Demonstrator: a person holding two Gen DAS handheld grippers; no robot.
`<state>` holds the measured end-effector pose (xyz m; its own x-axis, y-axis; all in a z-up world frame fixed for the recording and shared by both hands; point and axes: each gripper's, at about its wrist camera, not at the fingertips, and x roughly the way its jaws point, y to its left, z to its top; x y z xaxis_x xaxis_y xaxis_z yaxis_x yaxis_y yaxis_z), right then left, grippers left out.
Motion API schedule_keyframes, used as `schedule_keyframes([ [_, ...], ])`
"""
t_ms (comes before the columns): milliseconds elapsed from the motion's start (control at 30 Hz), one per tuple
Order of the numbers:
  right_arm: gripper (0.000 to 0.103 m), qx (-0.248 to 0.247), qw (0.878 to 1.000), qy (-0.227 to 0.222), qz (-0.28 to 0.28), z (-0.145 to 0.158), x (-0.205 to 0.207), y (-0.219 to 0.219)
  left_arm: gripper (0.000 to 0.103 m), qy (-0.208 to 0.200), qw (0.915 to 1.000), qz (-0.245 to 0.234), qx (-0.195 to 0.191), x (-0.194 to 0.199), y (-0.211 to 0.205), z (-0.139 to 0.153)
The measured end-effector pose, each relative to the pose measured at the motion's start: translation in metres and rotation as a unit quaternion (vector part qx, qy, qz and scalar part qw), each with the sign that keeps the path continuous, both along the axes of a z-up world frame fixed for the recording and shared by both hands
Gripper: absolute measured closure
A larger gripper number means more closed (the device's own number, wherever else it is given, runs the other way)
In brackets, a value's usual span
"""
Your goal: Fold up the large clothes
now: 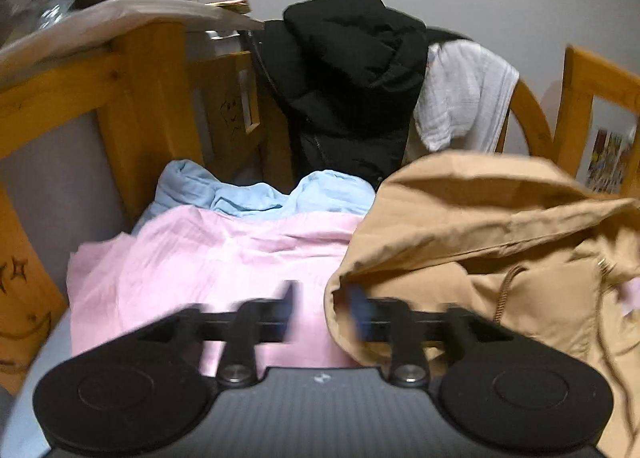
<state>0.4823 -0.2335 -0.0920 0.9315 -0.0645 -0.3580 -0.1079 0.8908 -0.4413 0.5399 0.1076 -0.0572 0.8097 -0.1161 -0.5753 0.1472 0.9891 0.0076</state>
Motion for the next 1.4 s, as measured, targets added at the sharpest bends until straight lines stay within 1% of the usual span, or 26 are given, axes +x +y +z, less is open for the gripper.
schedule_keyframes([
  [33,0.05,0.012,1.0,-0.001,0.007,0.01,-0.003,-0.003,0.039,-0.009,0.9998,0.001,-0.015,-0.005,0.004,0.002],
  [100,0.047,0.024,0.999,-0.001,0.024,0.031,-0.005,-0.004,0.032,-0.024,0.9992,0.003,-0.032,-0.016,0.01,0.008],
  [167,0.038,0.028,0.999,0.001,0.046,0.053,0.0,0.004,0.025,-0.042,0.9981,0.013,-0.042,-0.029,0.014,0.014],
  [200,0.032,0.033,0.998,0.006,0.059,0.061,0.007,0.009,0.02,-0.054,0.997,0.017,-0.052,-0.037,0.015,0.016],
  [233,0.028,0.038,0.996,0.014,0.075,0.068,0.016,0.016,0.019,-0.065,0.9956,0.015,-0.067,-0.047,0.016,0.018],
  [300,0.019,0.037,0.992,0.055,0.111,0.076,0.043,0.036,0.019,-0.075,0.9934,-0.002,-0.086,-0.059,0.016,0.022],
  [333,0.019,0.03,0.989,0.074,0.121,0.076,0.058,0.046,0.019,-0.073,0.9931,-0.016,-0.09,-0.064,0.013,0.023],
  [400,0.019,0.018,0.982,0.128,0.137,0.07,0.09,0.066,0.019,-0.07,0.9915,-0.05,-0.098,-0.072,0.004,0.025],
  [500,0.019,-0.009,0.977,0.173,0.125,0.056,0.13,0.089,0.021,-0.055,0.983,-0.116,-0.131,-0.08,-0.01,0.024],
  [567,0.02,-0.008,0.973,0.2,0.111,0.05,0.149,0.098,0.023,-0.041,0.9749,-0.161,-0.148,-0.081,-0.022,0.021],
  [633,0.021,-0.011,0.97,0.222,0.098,0.044,0.163,0.104,0.031,-0.016,0.9667,-0.199,-0.161,-0.075,-0.037,0.012],
  [667,0.021,-0.018,0.968,0.231,0.095,0.042,0.17,0.107,0.034,-0.006,0.9643,-0.209,-0.163,-0.072,-0.044,0.007],
  [700,0.022,-0.024,0.967,0.236,0.092,0.039,0.175,0.109,0.039,0.008,0.9628,-0.215,-0.164,-0.066,-0.051,0.002],
  [733,0.026,-0.031,0.965,0.243,0.088,0.036,0.18,0.112,0.045,0.024,0.9622,-0.215,-0.165,-0.059,-0.058,-0.004],
  [767,0.032,-0.038,0.964,0.25,0.082,0.033,0.185,0.113,0.047,0.041,0.9622,-0.21,-0.168,-0.052,-0.064,-0.01],
  [800,0.067,-0.043,0.963,0.255,0.073,0.031,0.188,0.115,0.048,0.058,0.9627,-0.199,-0.174,-0.043,-0.068,-0.015],
  [833,0.085,-0.045,0.964,0.256,0.063,0.03,0.192,0.115,0.053,0.071,0.9634,-0.187,-0.178,-0.035,-0.069,-0.019],
  [900,0.086,-0.038,0.968,0.237,0.068,0.035,0.185,0.115,0.054,0.088,0.9616,-0.173,-0.194,-0.025,-0.07,-0.024],
  [967,0.088,-0.05,0.973,0.21,0.081,0.046,0.171,0.114,0.054,0.098,0.9615,-0.159,-0.202,-0.019,-0.07,-0.028],
  [1000,0.089,-0.054,0.976,0.192,0.091,0.054,0.159,0.114,0.054,0.103,0.9627,-0.15,-0.2,-0.014,-0.071,-0.031],
  [1033,0.09,-0.056,0.978,0.176,0.098,0.063,0.15,0.112,0.058,0.109,0.9645,-0.137,-0.198,-0.009,-0.071,-0.034],
  [1133,0.09,-0.051,0.984,0.121,0.117,0.094,0.111,0.105,0.058,0.122,0.9621,-0.111,-0.217,0.001,-0.07,-0.042],
  [1200,0.09,-0.054,0.985,0.094,0.133,0.108,0.083,0.102,0.058,0.122,0.9611,-0.105,-0.224,0.0,-0.07,-0.042],
  [1267,0.09,-0.07,0.983,0.074,0.151,0.114,0.061,0.102,0.057,0.118,0.9623,-0.109,-0.22,-0.01,-0.069,-0.036],
  [1333,0.09,-0.074,0.982,0.063,0.164,0.115,0.044,0.103,0.044,0.109,0.9628,-0.119,-0.216,-0.03,-0.064,-0.027],
  [1400,0.09,-0.072,0.982,0.046,0.171,0.116,0.029,0.104,0.04,0.096,0.9613,-0.134,-0.22,-0.051,-0.054,-0.018],
])
